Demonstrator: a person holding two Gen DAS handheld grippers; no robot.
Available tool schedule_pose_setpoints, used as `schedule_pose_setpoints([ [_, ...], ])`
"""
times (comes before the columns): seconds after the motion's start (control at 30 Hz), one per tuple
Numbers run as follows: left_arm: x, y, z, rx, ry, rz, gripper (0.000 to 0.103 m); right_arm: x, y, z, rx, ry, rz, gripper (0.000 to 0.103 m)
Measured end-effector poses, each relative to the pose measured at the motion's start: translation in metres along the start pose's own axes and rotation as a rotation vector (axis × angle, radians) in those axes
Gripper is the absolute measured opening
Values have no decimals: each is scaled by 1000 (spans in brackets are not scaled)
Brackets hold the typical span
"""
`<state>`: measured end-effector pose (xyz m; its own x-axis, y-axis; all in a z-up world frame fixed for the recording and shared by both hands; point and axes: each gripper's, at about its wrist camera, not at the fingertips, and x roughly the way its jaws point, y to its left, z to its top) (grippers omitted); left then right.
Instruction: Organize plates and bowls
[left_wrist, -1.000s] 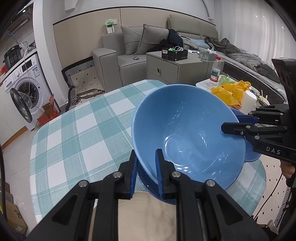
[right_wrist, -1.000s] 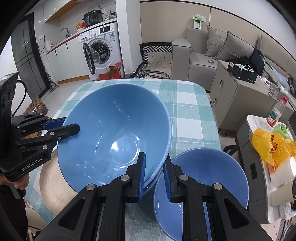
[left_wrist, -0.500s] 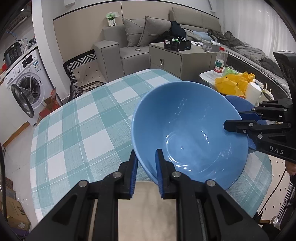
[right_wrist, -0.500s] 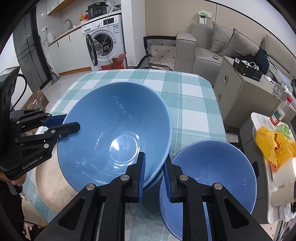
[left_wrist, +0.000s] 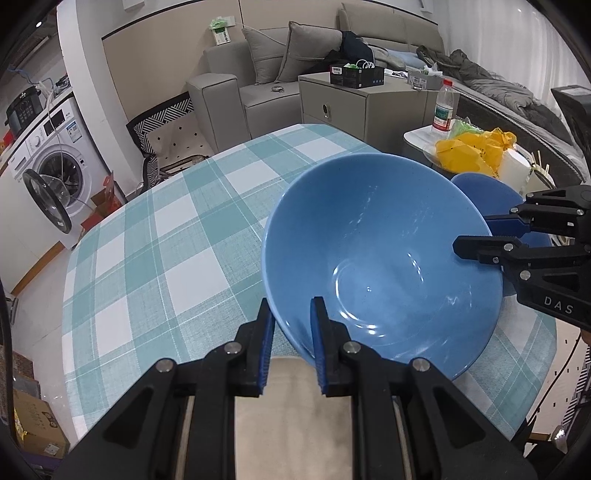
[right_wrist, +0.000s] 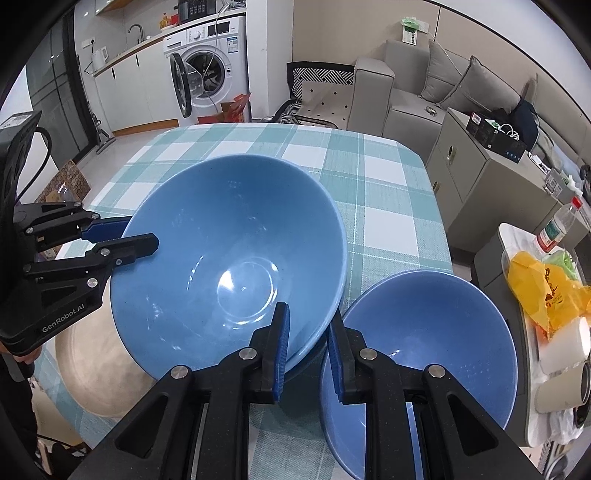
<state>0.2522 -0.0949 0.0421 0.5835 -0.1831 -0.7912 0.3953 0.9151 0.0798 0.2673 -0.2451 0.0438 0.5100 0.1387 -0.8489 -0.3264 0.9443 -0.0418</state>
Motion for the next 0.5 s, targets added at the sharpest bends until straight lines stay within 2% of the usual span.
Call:
schedule_pose_setpoints([
  [0.5, 8, -1, -3, 7, 25, -10, 18, 5, 11, -1, -56, 22, -82, 23],
])
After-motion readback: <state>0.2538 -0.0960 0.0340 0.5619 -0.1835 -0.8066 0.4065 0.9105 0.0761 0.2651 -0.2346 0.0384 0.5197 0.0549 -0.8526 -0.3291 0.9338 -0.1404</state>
